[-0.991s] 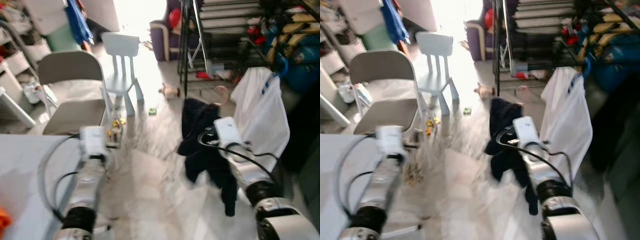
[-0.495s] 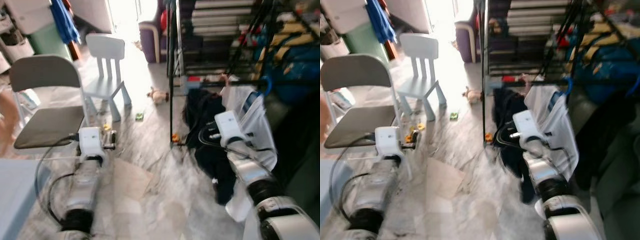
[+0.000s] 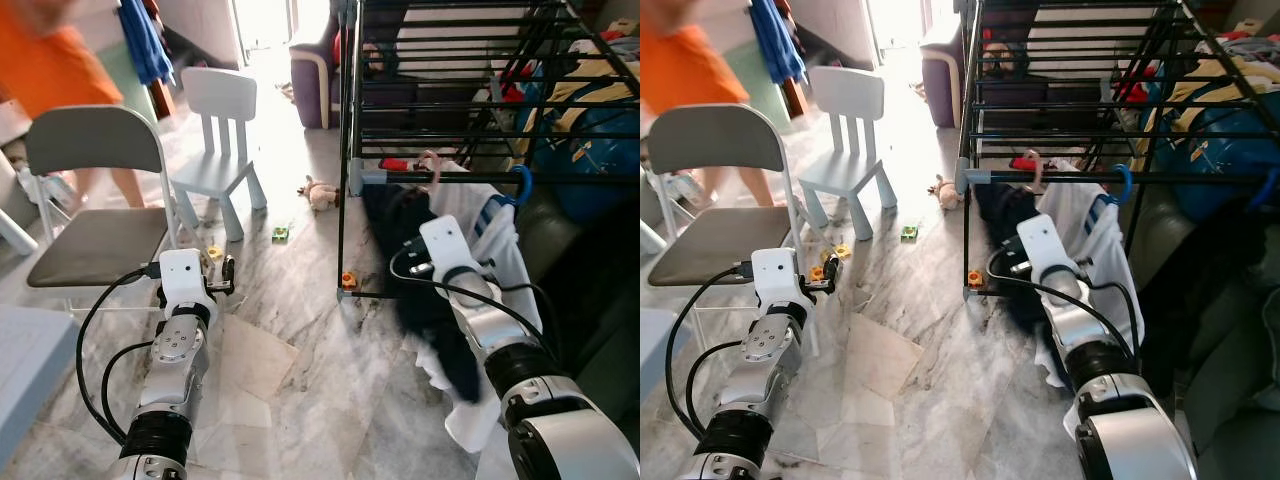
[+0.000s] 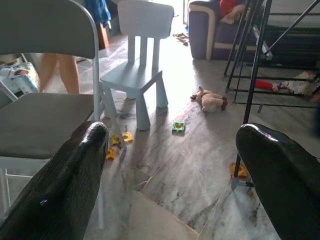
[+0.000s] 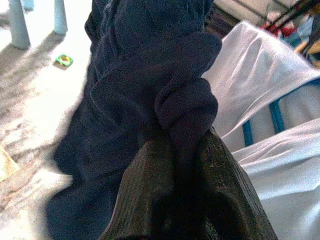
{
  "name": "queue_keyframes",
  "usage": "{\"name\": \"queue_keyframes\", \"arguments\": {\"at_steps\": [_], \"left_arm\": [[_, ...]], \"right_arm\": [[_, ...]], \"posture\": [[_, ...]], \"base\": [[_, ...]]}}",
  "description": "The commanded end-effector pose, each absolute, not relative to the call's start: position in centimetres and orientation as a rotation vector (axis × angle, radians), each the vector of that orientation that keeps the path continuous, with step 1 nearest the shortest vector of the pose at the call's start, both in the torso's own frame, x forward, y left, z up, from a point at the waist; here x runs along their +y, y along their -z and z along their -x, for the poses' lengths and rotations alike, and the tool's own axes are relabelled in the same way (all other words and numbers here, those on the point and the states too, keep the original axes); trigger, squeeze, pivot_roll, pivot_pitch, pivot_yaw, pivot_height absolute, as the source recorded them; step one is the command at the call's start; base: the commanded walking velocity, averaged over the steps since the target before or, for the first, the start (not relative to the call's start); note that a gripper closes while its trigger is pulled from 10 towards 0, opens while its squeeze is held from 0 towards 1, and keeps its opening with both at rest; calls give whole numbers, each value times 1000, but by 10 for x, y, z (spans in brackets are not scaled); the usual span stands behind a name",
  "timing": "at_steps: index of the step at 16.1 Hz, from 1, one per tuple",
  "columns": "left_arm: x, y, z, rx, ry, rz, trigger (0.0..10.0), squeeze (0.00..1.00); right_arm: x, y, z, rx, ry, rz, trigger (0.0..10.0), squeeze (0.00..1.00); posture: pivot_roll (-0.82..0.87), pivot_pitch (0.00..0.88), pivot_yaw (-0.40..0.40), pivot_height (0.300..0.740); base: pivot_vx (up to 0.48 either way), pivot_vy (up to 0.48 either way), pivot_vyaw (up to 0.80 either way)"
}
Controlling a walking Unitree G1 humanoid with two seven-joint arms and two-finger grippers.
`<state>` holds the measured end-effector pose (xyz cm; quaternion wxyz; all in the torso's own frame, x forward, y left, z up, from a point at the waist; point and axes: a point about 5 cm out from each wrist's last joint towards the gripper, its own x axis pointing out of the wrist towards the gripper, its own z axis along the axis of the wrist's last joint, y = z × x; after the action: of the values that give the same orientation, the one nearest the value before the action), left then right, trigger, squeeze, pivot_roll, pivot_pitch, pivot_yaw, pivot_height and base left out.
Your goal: Hang hanger
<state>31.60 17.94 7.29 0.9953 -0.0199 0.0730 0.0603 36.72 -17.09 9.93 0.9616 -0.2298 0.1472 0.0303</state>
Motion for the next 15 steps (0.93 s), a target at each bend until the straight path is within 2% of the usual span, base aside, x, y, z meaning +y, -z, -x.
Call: {"name": "queue_keyframes", "arguments": {"at_steps": [1,7,15], "left_arm": [[184,-73,-317,156,-132,38,10000,0],[184,-73,-318,168,-123,64,10000,0],[185,-73,-319,172,-122,81,10000,0]], "right_arm": [[-160,-117,-376,229,-85,471,10000,0],[-156,-89,-371,455,-79,288,10000,0],[-157,-60,-354,561,-103,238,10000,0]], "posture": [[-110,0,75,740],[-105,0,79,740],[-104,0,75,740]], "base": [[0,0,0],[0,0,0],[0,0,0]]}}
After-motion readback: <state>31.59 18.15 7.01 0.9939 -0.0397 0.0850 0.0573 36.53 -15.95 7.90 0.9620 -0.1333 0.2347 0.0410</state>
